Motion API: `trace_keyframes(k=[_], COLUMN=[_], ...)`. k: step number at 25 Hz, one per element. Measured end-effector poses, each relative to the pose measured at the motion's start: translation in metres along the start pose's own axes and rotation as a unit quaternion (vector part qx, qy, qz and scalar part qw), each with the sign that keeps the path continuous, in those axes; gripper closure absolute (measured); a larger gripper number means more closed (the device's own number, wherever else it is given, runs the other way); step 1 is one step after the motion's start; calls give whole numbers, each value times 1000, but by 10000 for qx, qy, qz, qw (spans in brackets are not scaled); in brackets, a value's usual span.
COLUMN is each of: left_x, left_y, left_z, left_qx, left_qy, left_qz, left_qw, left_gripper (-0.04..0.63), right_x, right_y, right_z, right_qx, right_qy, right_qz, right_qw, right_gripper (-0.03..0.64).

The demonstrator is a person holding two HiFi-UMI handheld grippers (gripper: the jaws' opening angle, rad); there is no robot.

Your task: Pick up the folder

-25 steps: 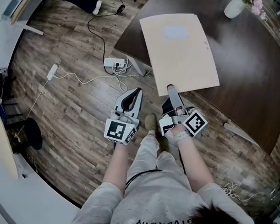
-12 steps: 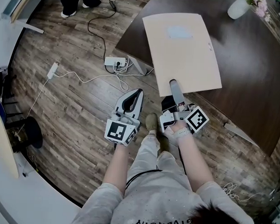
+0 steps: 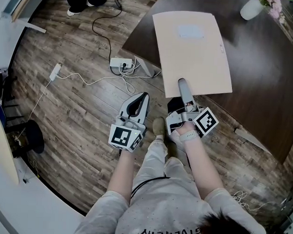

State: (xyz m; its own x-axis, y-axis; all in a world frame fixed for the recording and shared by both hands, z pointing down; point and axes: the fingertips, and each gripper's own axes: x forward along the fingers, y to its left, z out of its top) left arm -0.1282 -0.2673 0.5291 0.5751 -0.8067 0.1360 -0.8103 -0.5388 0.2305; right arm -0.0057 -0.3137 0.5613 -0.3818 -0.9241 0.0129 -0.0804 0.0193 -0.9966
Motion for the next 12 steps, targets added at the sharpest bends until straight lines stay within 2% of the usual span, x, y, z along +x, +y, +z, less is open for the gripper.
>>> trace_keyframes(k=[12], left_x=[4], left_y=[6], left_z=[-1], left_qx=[-95], left_qy=[18], left_qz=[69], left_qw=[9999], left_gripper=[598], right_x=[-6], right_y=[-6], right_z=[-4], right_qx=[84], right_qy=[63], right_qz=[51], right_qw=[9999], right_gripper=[322])
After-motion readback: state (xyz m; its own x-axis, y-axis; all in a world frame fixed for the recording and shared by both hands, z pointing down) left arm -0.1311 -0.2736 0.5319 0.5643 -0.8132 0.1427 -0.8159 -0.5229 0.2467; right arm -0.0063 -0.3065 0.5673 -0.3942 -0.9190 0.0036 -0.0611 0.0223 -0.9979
